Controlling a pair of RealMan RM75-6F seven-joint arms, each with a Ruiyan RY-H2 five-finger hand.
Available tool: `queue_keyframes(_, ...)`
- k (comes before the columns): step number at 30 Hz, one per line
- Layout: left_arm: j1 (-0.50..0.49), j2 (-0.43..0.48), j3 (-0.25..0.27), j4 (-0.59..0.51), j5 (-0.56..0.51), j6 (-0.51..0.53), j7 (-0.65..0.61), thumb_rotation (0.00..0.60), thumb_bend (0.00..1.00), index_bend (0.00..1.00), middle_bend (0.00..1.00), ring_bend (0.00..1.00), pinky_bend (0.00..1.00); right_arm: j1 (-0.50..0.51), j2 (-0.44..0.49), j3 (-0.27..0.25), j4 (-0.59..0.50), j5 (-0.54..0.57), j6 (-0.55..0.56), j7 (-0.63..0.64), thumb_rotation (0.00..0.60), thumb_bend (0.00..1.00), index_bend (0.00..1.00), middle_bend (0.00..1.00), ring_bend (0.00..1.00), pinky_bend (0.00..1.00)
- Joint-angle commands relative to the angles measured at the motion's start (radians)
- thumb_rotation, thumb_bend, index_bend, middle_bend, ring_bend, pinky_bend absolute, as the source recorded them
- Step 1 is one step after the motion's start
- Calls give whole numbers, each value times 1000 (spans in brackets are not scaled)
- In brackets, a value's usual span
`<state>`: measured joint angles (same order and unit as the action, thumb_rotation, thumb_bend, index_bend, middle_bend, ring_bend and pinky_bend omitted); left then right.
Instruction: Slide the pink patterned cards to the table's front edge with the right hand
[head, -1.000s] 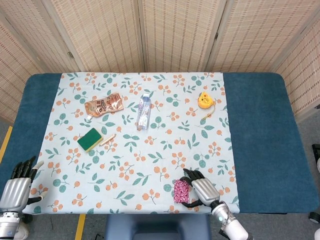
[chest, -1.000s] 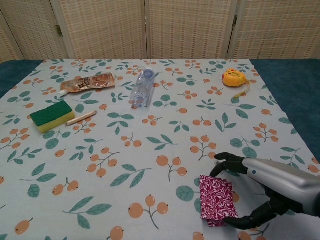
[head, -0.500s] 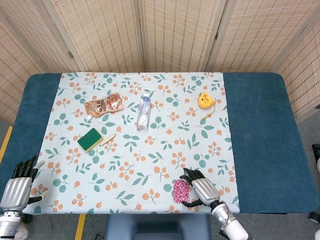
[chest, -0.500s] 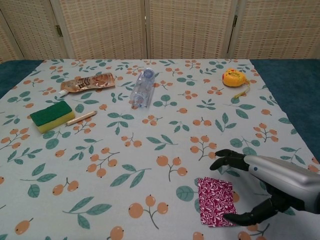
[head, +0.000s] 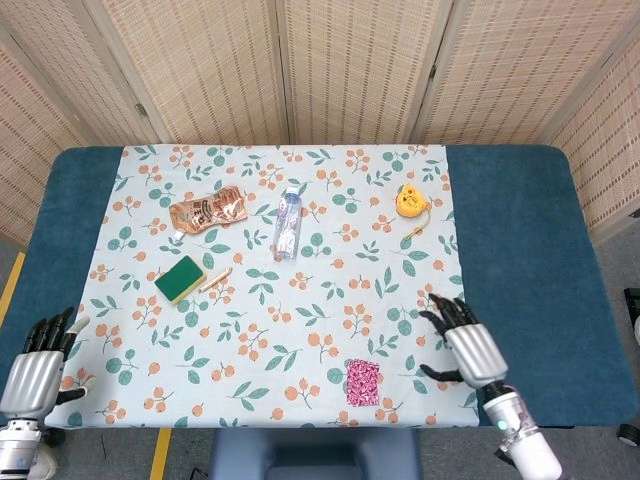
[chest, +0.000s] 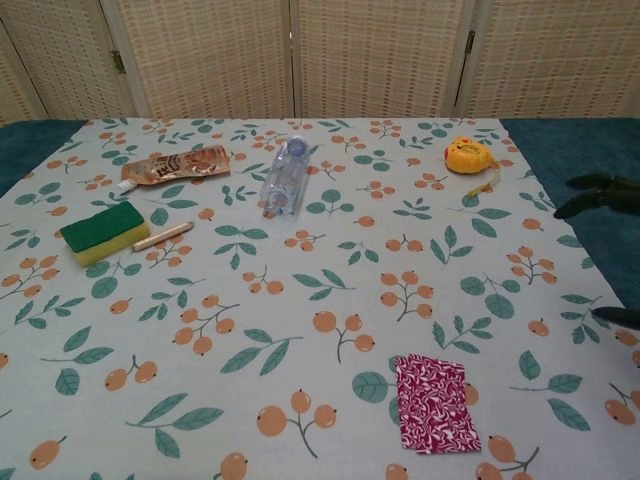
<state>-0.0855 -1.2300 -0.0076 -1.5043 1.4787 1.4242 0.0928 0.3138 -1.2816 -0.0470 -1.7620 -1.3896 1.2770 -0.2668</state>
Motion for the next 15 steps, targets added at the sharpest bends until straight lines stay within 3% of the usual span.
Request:
queue_keyframes(1, -3, 1, -4, -13, 3, 5, 14, 600, 212, 162, 0, 40, 0, -36, 98, 5, 34, -30, 43, 55, 558, 253, 160, 38, 0, 0)
queue_keyframes(7, -7, 8, -12, -52, 9, 20, 49, 600, 212, 162, 0, 40, 0, -93, 155, 10, 102, -59, 124, 143, 581, 253, 153, 44, 0, 0)
queue_keyframes(15, -9, 22, -13, -117, 30, 42, 105, 600, 212, 162, 0, 43, 0, -150, 125, 19, 207, -105, 206, 248, 579, 253, 130, 53, 0, 0)
